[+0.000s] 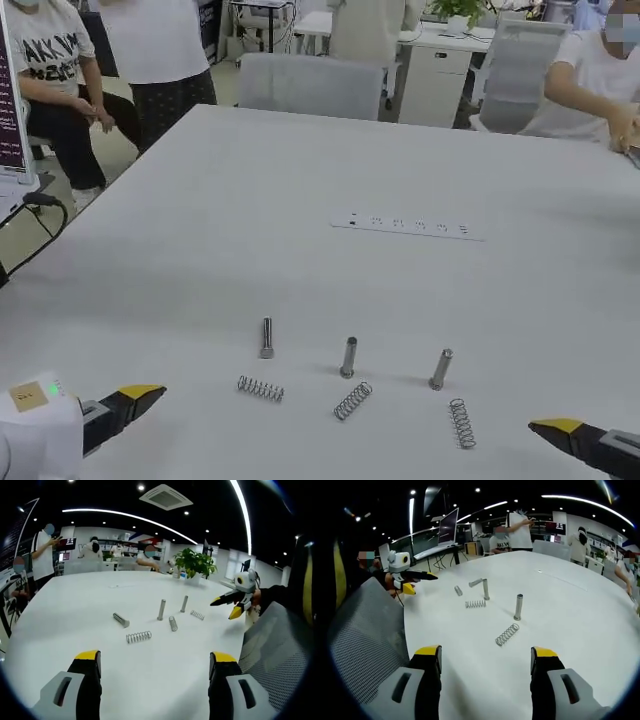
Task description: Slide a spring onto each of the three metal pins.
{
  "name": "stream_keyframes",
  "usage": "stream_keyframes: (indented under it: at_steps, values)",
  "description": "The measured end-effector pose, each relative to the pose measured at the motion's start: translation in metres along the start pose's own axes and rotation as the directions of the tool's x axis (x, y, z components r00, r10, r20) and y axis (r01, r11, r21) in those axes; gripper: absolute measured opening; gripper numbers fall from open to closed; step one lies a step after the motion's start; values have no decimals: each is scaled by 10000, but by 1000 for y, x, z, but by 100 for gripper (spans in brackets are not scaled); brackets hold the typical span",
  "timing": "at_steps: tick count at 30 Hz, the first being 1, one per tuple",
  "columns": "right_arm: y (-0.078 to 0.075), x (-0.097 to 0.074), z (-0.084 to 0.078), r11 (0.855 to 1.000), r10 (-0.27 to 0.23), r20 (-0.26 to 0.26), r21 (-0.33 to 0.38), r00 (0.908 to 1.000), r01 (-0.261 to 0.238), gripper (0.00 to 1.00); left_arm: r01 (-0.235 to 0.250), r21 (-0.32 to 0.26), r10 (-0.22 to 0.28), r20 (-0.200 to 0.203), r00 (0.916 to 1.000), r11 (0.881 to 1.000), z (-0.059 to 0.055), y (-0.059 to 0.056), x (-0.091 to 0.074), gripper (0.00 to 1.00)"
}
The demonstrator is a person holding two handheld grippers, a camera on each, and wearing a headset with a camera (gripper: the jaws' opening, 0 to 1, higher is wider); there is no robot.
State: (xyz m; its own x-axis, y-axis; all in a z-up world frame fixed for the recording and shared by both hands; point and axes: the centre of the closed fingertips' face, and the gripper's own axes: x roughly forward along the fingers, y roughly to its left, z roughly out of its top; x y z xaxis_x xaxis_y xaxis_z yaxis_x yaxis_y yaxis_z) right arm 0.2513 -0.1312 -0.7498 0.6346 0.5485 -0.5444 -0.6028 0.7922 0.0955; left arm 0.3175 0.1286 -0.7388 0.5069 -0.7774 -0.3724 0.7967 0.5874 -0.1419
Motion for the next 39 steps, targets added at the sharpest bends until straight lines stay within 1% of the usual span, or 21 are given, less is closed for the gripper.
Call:
stream_keyframes:
  at_steps: [4,7,10,13,16,18,23,28,32,36,39]
  values:
    - [-2,-2,1,10000,-81,82,12,9999,81,71,-11,36,11,11,10000,10000,1,-1,0,87]
    - [0,-3,0,9999,-94,142,60,9999,93,71,11,70,-11,-62,10000,10000,-1,-4,-3,86]
    - [3,-1,-3,9999,-47,124,102,9999,46,71,-14,90,16,-160,9999,10000,-3,-4,-4,86]
    - [4,-1,-4,9999,-2,84,105,10000,1,71,-57,74,58,-121,9999,10000,-1,-3,-4,86]
    - [0,-2,-2,9999,-27,113,105,9999,26,71,-72,70,73,-54,10000,9999,2,-3,-2,86]
    - [-2,-2,-2,10000,-35,132,90,9999,34,71,-64,74,64,-51,10000,10000,2,-4,0,86]
    - [-2,0,-3,10000,76,4,25,10000,-76,71,-43,24,43,-41,10000,10000,1,-7,1,85]
    - [0,5,2,9998,192,100,-19,9998,-192,71,-190,-52,190,-64,9998,9998,-1,-3,-6,85]
    - [4,5,0,9996,266,75,-24,9996,-266,71,-272,-103,271,-76,9996,9996,-2,-2,-8,85]
    - [5,3,-4,9997,248,32,26,9997,-248,71,-231,-75,230,-115,9997,9997,-3,-4,-7,85]
    - [4,2,-4,9998,198,50,45,9998,-198,71,-181,-42,181,-137,9997,9998,-3,-5,-5,85]
